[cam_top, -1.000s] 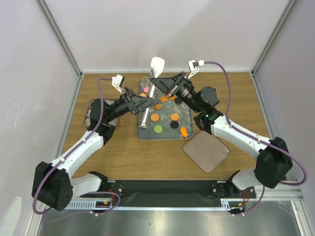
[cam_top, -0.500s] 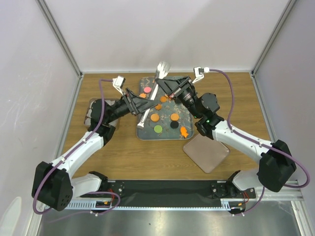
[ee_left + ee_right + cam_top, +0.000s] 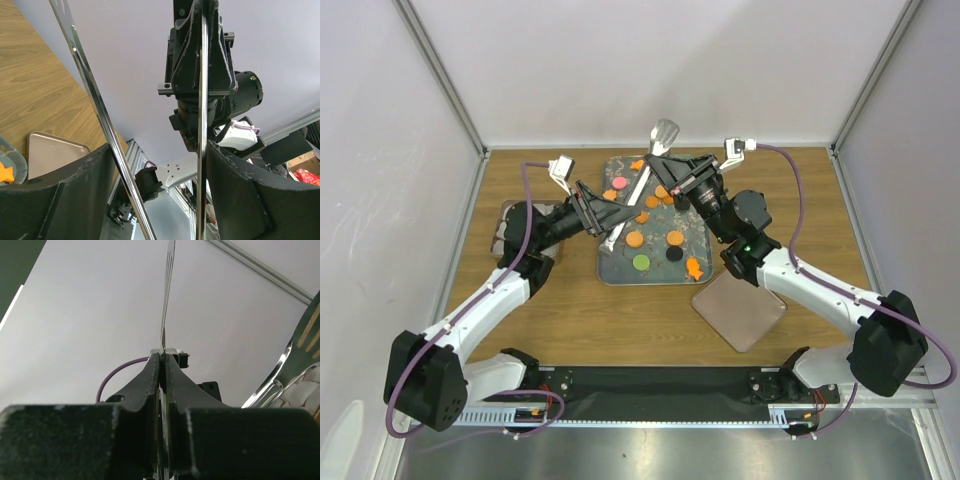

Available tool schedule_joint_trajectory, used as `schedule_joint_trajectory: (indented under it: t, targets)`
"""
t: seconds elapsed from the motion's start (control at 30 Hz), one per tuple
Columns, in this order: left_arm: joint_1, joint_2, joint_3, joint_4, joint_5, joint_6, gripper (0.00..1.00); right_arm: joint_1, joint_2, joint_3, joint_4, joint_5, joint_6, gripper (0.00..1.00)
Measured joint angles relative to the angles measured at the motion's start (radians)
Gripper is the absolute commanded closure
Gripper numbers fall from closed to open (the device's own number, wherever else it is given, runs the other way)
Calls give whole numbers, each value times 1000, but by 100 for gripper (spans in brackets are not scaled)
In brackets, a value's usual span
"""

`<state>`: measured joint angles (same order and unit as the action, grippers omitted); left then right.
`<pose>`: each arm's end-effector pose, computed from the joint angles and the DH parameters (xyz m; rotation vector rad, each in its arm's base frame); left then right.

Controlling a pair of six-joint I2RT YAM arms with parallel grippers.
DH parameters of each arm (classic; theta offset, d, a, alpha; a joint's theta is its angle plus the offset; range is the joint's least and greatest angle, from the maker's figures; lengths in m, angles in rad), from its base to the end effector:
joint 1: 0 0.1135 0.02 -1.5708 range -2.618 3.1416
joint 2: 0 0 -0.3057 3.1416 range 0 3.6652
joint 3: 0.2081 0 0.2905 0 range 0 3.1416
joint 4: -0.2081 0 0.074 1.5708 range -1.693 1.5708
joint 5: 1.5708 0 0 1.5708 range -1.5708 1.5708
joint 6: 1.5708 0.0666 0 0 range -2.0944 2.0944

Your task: Pack the cookies

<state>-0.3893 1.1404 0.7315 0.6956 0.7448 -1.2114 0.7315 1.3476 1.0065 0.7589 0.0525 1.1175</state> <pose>0.2558 -0.1538 0.3682 0.1139 1.6159 -1.7685 0.2767 0.2437 0.4301 0.3029 1.2742 1.5861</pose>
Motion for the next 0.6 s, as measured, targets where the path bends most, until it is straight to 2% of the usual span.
schedule_joint_trajectory:
  t: [0.6]
  targets:
    - [0, 0, 0, -10, 0, 8, 31, 0, 12, 0, 35, -44, -45, 100]
